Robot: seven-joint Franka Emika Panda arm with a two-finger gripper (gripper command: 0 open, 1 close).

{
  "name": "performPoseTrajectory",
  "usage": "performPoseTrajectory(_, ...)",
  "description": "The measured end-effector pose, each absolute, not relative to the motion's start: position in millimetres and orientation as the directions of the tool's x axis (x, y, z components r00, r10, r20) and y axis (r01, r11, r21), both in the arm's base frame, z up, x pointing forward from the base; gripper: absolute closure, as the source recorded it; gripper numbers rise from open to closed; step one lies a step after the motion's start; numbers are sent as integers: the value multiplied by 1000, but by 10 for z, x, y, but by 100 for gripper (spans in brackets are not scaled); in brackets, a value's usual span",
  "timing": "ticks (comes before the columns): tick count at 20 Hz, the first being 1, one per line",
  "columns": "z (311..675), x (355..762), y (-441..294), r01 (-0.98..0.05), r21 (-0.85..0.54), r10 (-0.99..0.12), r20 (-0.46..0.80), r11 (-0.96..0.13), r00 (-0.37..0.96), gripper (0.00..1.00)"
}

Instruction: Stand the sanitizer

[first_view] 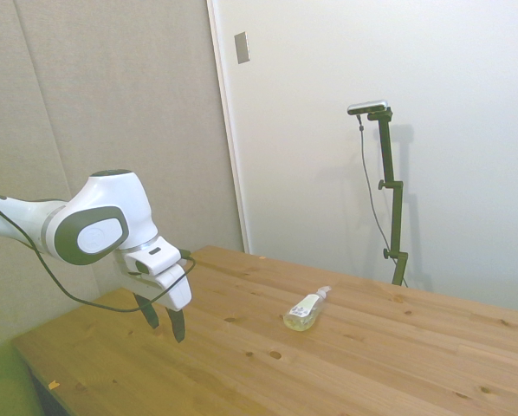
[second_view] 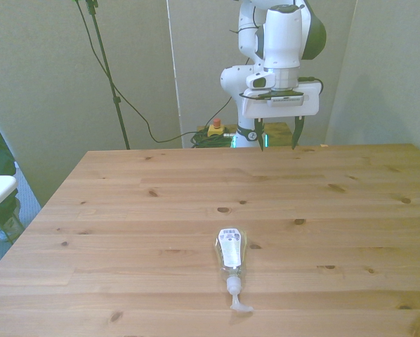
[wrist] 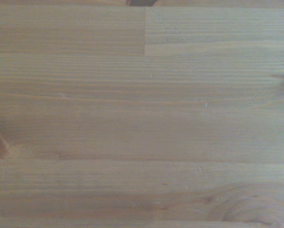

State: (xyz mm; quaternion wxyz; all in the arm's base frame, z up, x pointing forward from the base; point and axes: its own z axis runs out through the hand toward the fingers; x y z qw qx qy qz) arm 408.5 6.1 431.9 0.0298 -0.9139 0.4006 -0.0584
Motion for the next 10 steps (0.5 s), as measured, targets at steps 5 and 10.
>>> performPoseTrajectory(5,4448,4222,48,-730,-114,-739,105,-673,665,0)
performPoseTrajectory(10,4659,4779,-159,-753,-131,-763,159,-645,626,0)
